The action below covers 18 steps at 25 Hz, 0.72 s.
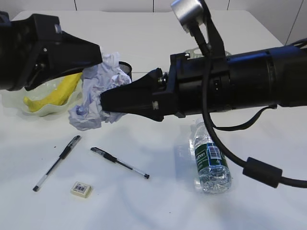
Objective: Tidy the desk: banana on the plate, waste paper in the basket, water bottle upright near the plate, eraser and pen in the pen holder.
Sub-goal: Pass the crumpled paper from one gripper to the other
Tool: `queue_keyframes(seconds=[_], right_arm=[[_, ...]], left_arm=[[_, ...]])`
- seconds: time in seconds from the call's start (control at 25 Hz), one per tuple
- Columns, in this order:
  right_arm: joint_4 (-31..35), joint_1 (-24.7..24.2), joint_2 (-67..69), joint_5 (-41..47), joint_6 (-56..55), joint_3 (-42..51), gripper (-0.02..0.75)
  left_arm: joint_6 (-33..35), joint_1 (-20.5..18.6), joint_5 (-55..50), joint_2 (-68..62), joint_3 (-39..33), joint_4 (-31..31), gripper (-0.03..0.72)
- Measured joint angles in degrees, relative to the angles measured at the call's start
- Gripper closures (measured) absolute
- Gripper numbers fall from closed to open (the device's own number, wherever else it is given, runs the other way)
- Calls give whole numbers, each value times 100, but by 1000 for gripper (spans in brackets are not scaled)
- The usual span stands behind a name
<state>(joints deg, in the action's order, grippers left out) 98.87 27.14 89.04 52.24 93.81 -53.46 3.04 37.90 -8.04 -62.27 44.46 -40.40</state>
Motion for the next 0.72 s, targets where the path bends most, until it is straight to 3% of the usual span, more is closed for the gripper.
queue_keyframes(seconds=[0.24, 0.44, 0.56, 0.72], right_arm=[[4, 0, 0, 59, 0, 0, 687], [4, 0, 0, 69, 0, 0, 687], [27, 118, 0, 24, 0, 0, 687], [16, 336, 0, 110, 0, 0, 687]], left_arm=[[0, 0, 193, 0, 0, 165, 364], [0, -52, 263, 0, 0, 827, 316], [0, -317, 147, 0, 0, 1249, 313], [9, -1086, -563, -9, 0, 1729, 323]])
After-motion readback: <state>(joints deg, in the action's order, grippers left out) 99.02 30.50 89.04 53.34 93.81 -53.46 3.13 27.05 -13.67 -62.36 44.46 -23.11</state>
